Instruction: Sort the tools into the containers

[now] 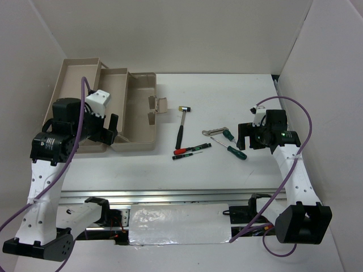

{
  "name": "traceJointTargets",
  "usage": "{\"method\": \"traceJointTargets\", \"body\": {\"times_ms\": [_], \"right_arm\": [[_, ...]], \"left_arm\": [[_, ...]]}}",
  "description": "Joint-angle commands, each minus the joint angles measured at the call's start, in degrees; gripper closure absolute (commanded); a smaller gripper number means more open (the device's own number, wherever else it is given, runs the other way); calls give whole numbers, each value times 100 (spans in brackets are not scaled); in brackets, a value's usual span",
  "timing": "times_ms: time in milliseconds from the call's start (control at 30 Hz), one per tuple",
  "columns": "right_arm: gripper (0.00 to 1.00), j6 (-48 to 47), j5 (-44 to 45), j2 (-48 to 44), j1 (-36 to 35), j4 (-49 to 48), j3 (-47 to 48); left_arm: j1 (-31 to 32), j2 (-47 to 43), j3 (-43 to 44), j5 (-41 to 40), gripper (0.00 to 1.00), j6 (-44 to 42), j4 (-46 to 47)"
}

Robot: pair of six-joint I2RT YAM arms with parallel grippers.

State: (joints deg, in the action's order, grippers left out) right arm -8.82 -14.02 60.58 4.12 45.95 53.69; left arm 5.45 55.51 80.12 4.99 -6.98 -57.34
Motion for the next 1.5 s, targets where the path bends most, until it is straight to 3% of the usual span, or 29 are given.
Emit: {"method": "traceJointTargets", "body": {"times_ms": [0,133,233,267,300,367,500,567,600,667,733,767,800,933,1100,1267,1467], "right_arm": [[0,3,13,-28,27,-25,168],[0,134,101,85,27,-52,185],[0,179,84,112,71,-34,177],[0,179,49,95,158,-34,159],[0,170,-91,103,220,-16,159],[0,222,-127,130,343,-8,150],[1,301,-452,401,983,63,229],[1,293,-679,507,1248,124,273],[2,293,-733,595,1458,133,300],[2,276,-864,709,1618,168,308],[2,258,-944,710,1820,168,309],[2,293,-1188,640,2186,99,195],[2,310,-1217,640,2233,72,177],[2,398,-1401,683,2251,1,106],[3,425,-1437,842,2260,10,255],[3,434,-1489,815,2260,10,274],[3,460,-1525,886,2260,-34,238]], "left_arm": [[324,318,257,134,1,-225,390],[913,1259,1161,-104,1,-189,312],[931,2155,1907,702,1,-487,84],[931,2627,2103,1340,3,-610,-4],[1105,2867,2487,1468,8,-655,-92],[1448,3333,2832,1391,9,-681,-49],[2965,4660,3728,375,12,-1197,12],[3408,5352,3914,-58,17,-1384,82],[3697,5652,4211,-147,28,-1533,22],[3849,6554,5104,-122,36,-1885,-408],[3858,7191,5836,201,37,-2000,-968],[3440,7533,5222,665,46,-1565,307],[3314,7267,4581,922,46,-1421,1094],[3129,7009,3872,1722,50,-1034,2094],[3119,7439,3994,2690,52,-699,2421],[3260,7484,3583,2787,52,-665,2894],[3392,7808,3757,2595,56,-682,3018]]}}
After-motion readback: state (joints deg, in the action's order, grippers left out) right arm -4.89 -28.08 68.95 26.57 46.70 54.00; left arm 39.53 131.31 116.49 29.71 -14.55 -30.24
